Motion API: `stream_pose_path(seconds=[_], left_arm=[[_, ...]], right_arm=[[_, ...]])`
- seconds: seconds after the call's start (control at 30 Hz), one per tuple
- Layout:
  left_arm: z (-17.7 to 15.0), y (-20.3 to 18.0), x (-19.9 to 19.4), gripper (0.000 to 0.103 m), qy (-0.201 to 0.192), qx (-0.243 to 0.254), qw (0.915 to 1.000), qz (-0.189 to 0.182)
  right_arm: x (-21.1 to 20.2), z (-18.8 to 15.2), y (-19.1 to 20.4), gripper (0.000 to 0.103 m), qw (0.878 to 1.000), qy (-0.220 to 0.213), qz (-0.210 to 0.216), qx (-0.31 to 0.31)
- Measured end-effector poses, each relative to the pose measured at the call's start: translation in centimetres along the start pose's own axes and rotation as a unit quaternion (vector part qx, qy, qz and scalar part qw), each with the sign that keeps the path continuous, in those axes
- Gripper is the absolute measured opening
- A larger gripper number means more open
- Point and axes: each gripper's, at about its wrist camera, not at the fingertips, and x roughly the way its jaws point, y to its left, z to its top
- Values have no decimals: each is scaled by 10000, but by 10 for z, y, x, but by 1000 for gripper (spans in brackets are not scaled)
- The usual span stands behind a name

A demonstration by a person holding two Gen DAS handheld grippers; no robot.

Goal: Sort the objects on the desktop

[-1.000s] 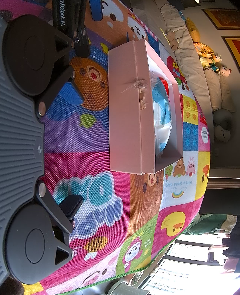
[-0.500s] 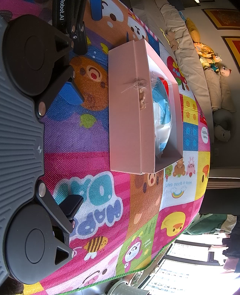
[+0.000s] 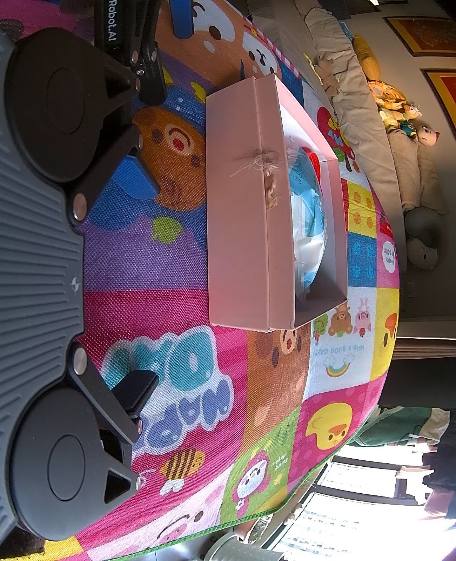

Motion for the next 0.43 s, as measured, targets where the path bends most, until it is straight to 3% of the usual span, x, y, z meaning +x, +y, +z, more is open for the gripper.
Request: stream_pose_path(seconds=[0.43], left_arm=[[3, 1, 0, 103, 116, 30, 9999, -37]], right_arm=[[0, 0, 0, 103, 10000, -1, 0, -1]])
